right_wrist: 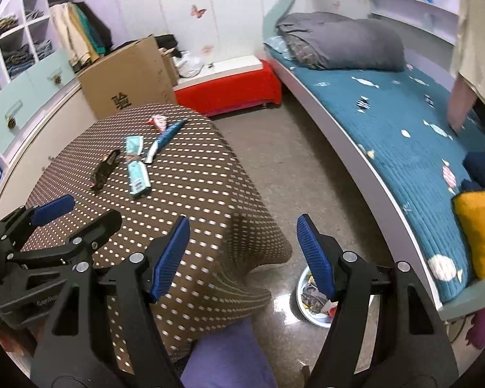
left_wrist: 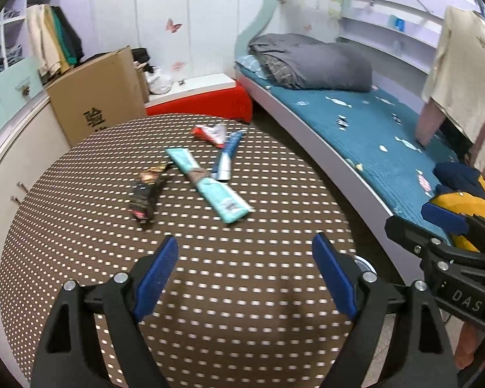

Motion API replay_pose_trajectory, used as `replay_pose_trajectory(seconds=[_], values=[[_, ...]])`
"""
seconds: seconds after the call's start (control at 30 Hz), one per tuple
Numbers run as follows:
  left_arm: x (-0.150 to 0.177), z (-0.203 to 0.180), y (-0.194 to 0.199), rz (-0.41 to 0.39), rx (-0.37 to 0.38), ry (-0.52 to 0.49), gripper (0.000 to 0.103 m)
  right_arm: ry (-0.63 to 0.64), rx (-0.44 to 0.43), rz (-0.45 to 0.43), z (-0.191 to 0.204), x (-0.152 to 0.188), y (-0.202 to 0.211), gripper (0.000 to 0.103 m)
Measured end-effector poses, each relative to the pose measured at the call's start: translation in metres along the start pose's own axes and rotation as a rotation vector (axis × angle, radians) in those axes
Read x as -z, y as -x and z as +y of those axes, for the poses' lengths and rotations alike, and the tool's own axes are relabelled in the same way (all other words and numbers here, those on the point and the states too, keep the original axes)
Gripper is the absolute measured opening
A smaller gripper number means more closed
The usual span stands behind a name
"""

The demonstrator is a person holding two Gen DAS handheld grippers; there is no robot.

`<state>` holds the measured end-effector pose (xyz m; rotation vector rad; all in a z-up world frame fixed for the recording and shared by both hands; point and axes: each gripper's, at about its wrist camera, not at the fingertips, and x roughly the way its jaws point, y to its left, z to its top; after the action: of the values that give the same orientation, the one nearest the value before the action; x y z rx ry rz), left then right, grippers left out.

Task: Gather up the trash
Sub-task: 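Move both open grippers back over the polka-dot table, then grasp the black snack packet with the left gripper while the right grasps the teal toothpaste tube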

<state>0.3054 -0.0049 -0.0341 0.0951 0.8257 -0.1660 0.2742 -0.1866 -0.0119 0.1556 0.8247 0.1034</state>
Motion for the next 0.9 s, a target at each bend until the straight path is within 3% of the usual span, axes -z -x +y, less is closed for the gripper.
replay_pose_trajectory(seconds=[0.4, 0.57, 0.67, 0.8, 0.87, 0.9], values=[[-0.018, 0.075, -0.032, 0.049, -0.061, 0.094, 0.085, 0.099, -0.066, 0.045, 0.048, -0.027, -0.046, 0.068], [-0.028, 0.104, -0.057, 0.093, -0.018, 0.123, 0.085, 0.132, -0.093, 0.071, 0.064, -0.035, -0.069, 0.068], [-0.034, 0.115, -0.076, 0.115, -0.038, 0.112, 0.085, 0.152, -0.108, 0.086, 0.072, -0.038, -0.082, 0.068], [-0.036, 0.127, -0.089, 0.103, -0.026, 0.125, 0.085, 0.198, -0.138, 0.097, 0.086, -0.040, -0.095, 0.068], [-0.033, 0.132, -0.091, 0.090, -0.017, 0.136, 0.076, 0.230, -0.136, 0.093, 0.095, -0.040, -0.101, 0.068], [-0.031, 0.134, -0.092, 0.102, -0.016, 0.134, 0.062, 0.243, -0.135, 0.093, 0.099, -0.039, -0.104, 0.068]])
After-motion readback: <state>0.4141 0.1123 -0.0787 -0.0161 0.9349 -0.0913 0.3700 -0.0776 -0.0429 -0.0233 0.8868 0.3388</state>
